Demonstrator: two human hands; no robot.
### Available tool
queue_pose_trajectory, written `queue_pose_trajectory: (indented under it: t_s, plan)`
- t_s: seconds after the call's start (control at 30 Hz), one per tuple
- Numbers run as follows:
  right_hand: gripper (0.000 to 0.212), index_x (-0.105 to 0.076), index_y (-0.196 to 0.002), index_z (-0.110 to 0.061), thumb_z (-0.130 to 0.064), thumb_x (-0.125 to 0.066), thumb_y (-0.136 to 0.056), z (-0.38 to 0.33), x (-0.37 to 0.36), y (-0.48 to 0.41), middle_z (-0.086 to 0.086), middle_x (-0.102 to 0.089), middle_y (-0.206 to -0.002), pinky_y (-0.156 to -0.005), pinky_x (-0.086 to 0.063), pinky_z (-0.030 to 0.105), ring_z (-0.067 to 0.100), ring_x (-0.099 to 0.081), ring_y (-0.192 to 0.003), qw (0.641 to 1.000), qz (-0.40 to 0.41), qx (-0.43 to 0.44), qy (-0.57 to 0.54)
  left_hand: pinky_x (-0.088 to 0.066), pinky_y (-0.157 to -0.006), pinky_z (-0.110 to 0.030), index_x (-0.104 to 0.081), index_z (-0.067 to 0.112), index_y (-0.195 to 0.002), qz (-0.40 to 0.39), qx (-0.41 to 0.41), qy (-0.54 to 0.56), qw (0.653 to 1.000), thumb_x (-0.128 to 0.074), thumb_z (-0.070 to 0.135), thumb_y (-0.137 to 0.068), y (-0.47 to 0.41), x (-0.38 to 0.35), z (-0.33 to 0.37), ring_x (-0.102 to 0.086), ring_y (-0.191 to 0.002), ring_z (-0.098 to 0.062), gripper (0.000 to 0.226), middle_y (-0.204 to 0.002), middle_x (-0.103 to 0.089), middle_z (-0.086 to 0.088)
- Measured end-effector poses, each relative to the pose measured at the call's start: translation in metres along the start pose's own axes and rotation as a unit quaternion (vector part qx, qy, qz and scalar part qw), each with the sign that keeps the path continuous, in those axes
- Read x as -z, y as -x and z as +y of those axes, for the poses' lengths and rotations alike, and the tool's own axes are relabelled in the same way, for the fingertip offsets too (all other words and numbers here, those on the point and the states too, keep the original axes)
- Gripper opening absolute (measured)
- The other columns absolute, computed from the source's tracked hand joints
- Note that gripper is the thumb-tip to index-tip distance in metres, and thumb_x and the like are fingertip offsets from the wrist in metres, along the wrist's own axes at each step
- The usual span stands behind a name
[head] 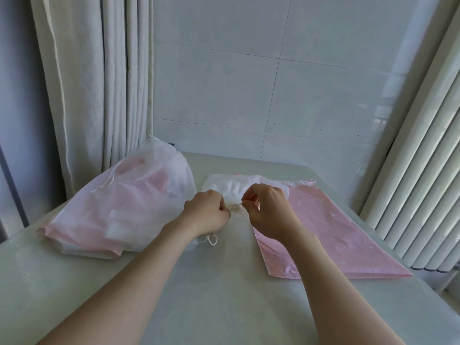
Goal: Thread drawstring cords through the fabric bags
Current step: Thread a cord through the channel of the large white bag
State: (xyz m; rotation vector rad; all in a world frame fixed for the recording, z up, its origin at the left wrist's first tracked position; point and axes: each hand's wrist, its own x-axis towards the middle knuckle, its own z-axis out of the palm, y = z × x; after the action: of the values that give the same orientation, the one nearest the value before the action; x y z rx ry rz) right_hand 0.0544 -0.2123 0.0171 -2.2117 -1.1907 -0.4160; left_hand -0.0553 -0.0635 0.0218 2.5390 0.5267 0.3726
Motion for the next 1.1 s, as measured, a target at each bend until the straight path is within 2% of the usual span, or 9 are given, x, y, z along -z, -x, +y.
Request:
queue_pose_trajectory:
  t_s: [0.17, 0.3, 0.47, 0.63, 0.73, 0.8, 0.87, 1.0, 1.1]
  plan:
    - [0.009, -0.06, -0.1, -0.015, -0.01, -0.053, -0.102, -0.002, 0.0, -0.002, -0.016, -0.048, -0.065, -0.063, -0.035, 0.036, 0.012, -0.047, -0.061, 1.0, 0.019, -0.011, -0.005, -0.055, -0.075, -0.038, -0.068, 0.001, -0.086, 0.075, -0.018, 0.086, 0.993, -0.062, 0.022, -0.098, -0.003, 0.005, -0.001, -0.068, -0.08, -0.021, 0.025, -0.084, -0.076, -0.009]
    - [0.01, -0.064, -0.097, -0.019, -0.012, -0.057, -0.099, -0.002, 0.003, -0.003, -0.005, -0.051, -0.051, -0.061, -0.045, 0.039, 0.018, -0.049, -0.054, 0.997, 0.058, -0.042, -0.033, -0.049, -0.072, -0.028, -0.061, 0.012, -0.092, 0.053, -0.016, 0.221, 0.974, -0.056, 0.022, -0.106, -0.003, 0.007, 0.0, -0.07, -0.07, -0.01, 0.017, -0.078, -0.077, 0.004]
    - [0.01, -0.07, -0.094, -0.023, -0.015, -0.064, -0.095, -0.005, 0.006, -0.003, -0.004, -0.055, -0.056, -0.063, -0.05, 0.033, 0.016, -0.057, -0.06, 0.993, 0.095, -0.053, -0.048, -0.038, -0.067, -0.031, -0.06, 0.012, -0.1, 0.021, 0.003, 0.237, 0.971, -0.053, 0.031, -0.104, -0.007, 0.006, 0.0, -0.047, -0.071, -0.016, 0.021, -0.08, -0.054, 0.003]
    - [0.006, -0.071, -0.094, -0.022, -0.019, -0.067, -0.095, -0.007, 0.006, -0.003, -0.008, -0.056, -0.061, -0.064, -0.05, 0.031, 0.011, -0.059, -0.065, 0.991, 0.109, -0.054, -0.049, -0.033, -0.057, -0.029, -0.068, 0.015, -0.094, 0.061, -0.014, 0.248, 0.967, -0.061, 0.038, -0.103, -0.007, 0.005, -0.002, -0.044, -0.052, -0.006, 0.026, -0.054, -0.05, 0.017]
    - [0.008, -0.07, -0.089, -0.018, -0.015, -0.065, -0.095, -0.008, 0.005, -0.003, -0.007, -0.059, -0.058, -0.059, -0.04, 0.011, 0.011, -0.058, -0.064, 0.99, 0.109, -0.065, -0.06, -0.05, -0.079, -0.038, -0.067, 0.014, -0.096, 0.05, -0.033, 0.278, 0.959, -0.058, 0.032, -0.104, -0.006, 0.009, -0.001, -0.066, -0.084, -0.02, 0.021, -0.081, -0.076, 0.013]
    - [0.01, -0.07, -0.087, -0.016, -0.012, -0.063, -0.094, -0.009, 0.004, -0.004, -0.006, -0.068, -0.068, -0.06, -0.039, 0.009, 0.009, -0.061, -0.067, 0.989, 0.105, -0.076, -0.078, -0.052, -0.097, -0.04, -0.068, 0.013, -0.097, 0.053, -0.037, 0.3, 0.952, -0.06, 0.029, -0.104, -0.004, 0.011, 0.001, -0.069, -0.104, -0.022, 0.019, -0.093, -0.079, 0.014]
    - [0.011, -0.069, -0.085, -0.016, -0.012, -0.063, -0.094, -0.01, 0.005, -0.004, -0.009, -0.071, -0.079, -0.063, -0.043, 0.013, 0.005, -0.064, -0.065, 0.986, 0.104, -0.082, -0.102, -0.052, -0.1, -0.041, -0.069, 0.013, -0.096, 0.06, -0.036, 0.317, 0.946, -0.064, 0.027, -0.102, -0.004, 0.011, 0.001, -0.069, -0.108, -0.023, 0.016, -0.096, -0.079, 0.013]
    - [0.011, -0.071, -0.082, -0.016, -0.012, -0.066, -0.091, -0.012, 0.007, -0.003, -0.014, -0.07, -0.075, -0.061, -0.04, 0.008, -0.002, -0.064, -0.073, 0.983, 0.12, -0.082, -0.113, -0.049, -0.079, -0.027, -0.068, 0.014, -0.095, 0.057, -0.035, 0.334, 0.94, -0.066, 0.024, -0.1, -0.005, 0.011, 0.002, -0.063, -0.075, 0.004, 0.011, -0.097, -0.08, 0.014]
    - [0.013, -0.068, -0.076, -0.026, -0.02, -0.066, -0.087, -0.01, 0.007, -0.003, -0.016, -0.068, -0.071, -0.061, -0.048, 0.024, 0.001, -0.064, -0.073, 0.982, 0.115, -0.104, -0.104, -0.045, -0.073, -0.026, -0.064, 0.014, -0.093, 0.072, -0.032, 0.322, 0.943, -0.063, 0.02, -0.101, -0.005, 0.012, 0.001, -0.057, -0.064, 0.007, 0.011, -0.095, -0.08, 0.014]
